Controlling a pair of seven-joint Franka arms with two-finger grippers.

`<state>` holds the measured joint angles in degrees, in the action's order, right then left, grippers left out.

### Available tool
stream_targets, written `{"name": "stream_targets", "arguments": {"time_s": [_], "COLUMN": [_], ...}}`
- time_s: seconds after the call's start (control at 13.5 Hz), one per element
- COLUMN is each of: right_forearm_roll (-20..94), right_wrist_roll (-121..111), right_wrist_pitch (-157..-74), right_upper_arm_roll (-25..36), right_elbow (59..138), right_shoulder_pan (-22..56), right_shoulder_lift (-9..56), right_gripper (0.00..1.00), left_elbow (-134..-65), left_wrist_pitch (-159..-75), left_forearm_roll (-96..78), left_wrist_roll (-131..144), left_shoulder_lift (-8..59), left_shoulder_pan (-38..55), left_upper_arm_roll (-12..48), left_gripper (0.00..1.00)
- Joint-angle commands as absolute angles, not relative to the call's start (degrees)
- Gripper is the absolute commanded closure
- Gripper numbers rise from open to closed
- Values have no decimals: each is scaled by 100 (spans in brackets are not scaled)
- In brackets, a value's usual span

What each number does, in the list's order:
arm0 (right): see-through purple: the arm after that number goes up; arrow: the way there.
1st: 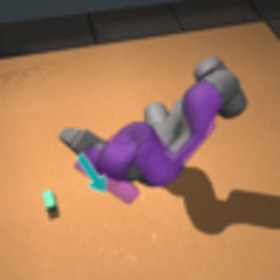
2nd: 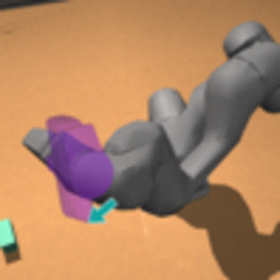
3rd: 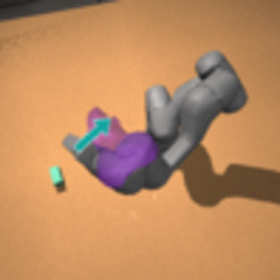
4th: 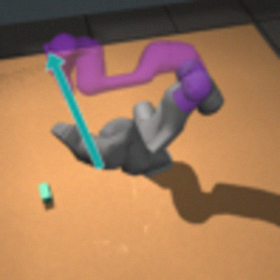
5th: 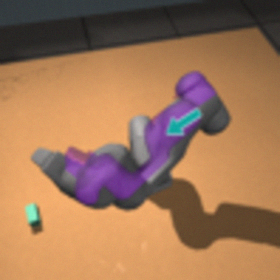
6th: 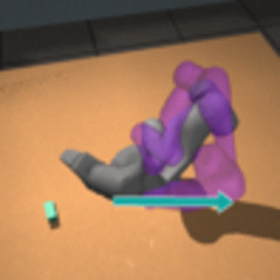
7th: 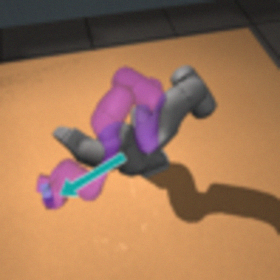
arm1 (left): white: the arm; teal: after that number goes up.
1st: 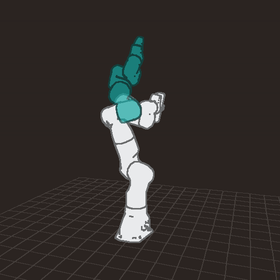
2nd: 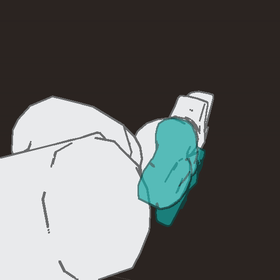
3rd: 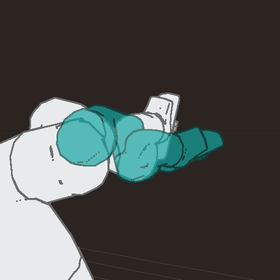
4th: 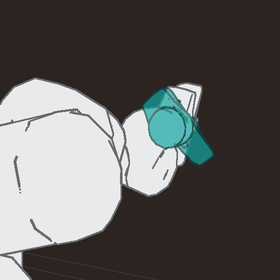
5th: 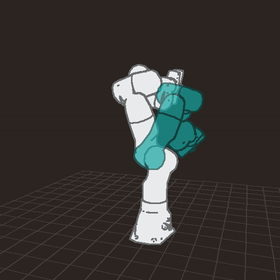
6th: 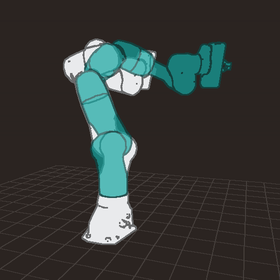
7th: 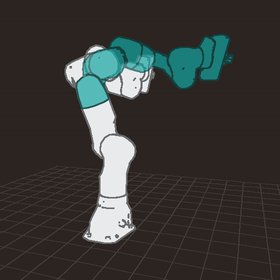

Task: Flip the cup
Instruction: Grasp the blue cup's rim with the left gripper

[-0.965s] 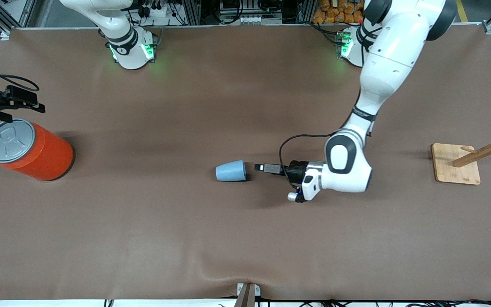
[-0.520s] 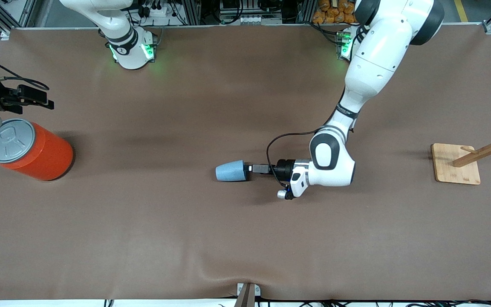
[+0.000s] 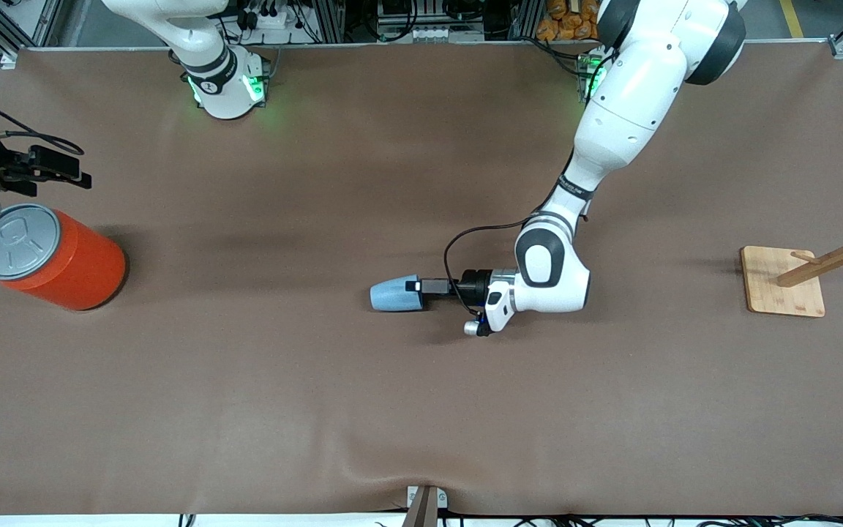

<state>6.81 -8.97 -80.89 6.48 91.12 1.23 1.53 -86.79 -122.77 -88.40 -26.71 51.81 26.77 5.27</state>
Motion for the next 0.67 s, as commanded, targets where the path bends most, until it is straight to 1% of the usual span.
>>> {"name": "stream_targets", "arguments": {"time_s": [0.0,0.07,0.15,0.22,0.3,0.45,0.52,0.59], "right_forearm_roll": [554,467,257,20,9,201,263,272], "right_wrist_roll": [-817,-817,-826,-730,-512,-185,-176,-97], "right_wrist_pitch": [-8095,-8086,-8095,-8112,-8077,-8068,-8077,-8112], "right_upper_arm_roll": [668,668,668,668,677,747,756,756], "right_elbow": [9027,8939,8895,8834,8772,8719,8701,8675], "right_shoulder_pan": [106,105,132,184,132,-61,-70,-70], "right_shoulder_lift": [87,166,176,176,141,106,105,79], "right_gripper": [0,0,0,0,0,0,0,0], "left_elbow": [-8543,-8543,-8543,-8543,-8534,-8525,-8525,-8517], "left_wrist_pitch": [-12366,-12384,-12384,-12384,-12384,-12384,-12366,-12366], "left_forearm_roll": [-9244,-9385,-9500,-9614,-9641,-9624,-9598,-9589], "left_wrist_roll": [-2978,-3119,-3207,-3252,-3252,-3252,-3252,-3235], "left_shoulder_lift": [5343,5361,5396,5396,5405,5397,5396,5388], "left_shoulder_pan": [2725,2759,2812,2830,2830,2830,2813,2813], "left_upper_arm_roll": [501,501,501,501,501,501,501,492], "left_gripper": [16,30,37,47,60,93,100,100]}}
